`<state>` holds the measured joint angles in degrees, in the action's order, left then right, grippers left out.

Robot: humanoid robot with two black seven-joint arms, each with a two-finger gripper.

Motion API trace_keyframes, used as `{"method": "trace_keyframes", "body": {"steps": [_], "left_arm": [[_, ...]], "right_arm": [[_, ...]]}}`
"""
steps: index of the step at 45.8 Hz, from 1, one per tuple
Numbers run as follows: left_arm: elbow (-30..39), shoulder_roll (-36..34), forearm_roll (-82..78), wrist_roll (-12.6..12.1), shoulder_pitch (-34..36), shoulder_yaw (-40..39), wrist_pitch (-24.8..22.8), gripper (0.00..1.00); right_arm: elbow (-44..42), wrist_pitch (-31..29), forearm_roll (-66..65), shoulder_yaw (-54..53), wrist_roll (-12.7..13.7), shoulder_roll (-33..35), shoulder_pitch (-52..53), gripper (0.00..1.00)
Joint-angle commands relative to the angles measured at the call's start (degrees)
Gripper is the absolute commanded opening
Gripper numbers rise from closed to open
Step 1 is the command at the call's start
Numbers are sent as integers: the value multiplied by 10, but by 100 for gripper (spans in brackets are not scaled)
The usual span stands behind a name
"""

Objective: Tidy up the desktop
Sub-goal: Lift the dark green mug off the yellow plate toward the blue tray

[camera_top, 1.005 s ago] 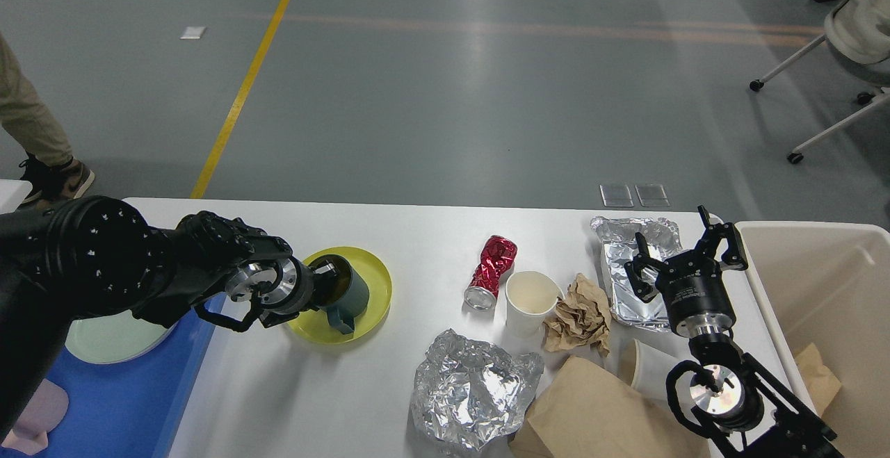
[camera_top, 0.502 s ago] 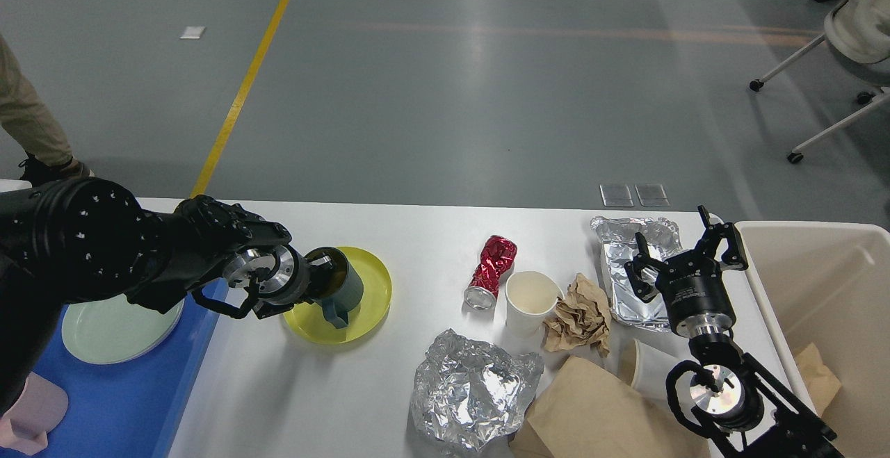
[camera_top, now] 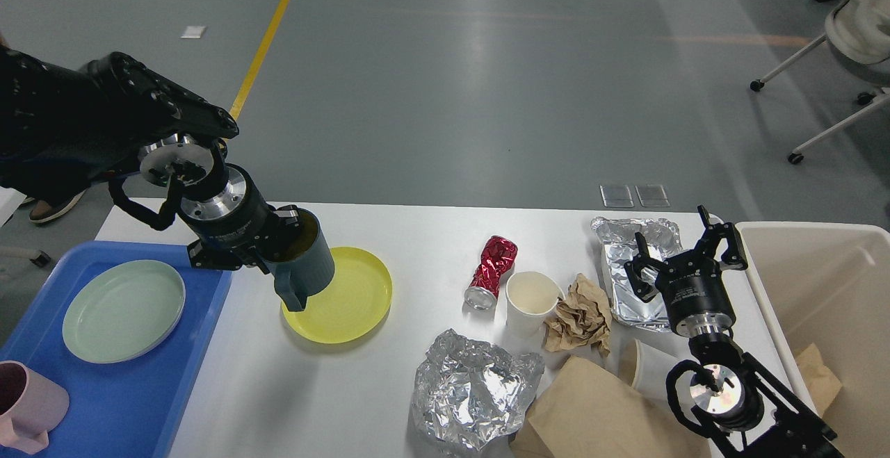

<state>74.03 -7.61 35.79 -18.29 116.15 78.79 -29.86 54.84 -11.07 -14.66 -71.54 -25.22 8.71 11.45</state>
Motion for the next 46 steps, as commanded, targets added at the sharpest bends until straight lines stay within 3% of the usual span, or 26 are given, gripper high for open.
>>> {"method": "trace_keyframes", "body": {"steps": [1,12,25,36,46], "left_arm": [[80,13,-17,5,102,20,-34,0],[177,37,-39,13,255,37,-119,0],[194,27,-83,32,290,61,-124,0],[191,-26,-131,62,272,105,-127,0],[159,-152,-236,113,138,130,-84,0]], "right_arm": [[0,0,0,0,0,0,0,100],[0,0,1,1,0,0,0,100],[0,0,0,0,0,1,0,100],[0,0,1,0,0,0,0,100],[0,0,1,1,0,0,0,100]]}}
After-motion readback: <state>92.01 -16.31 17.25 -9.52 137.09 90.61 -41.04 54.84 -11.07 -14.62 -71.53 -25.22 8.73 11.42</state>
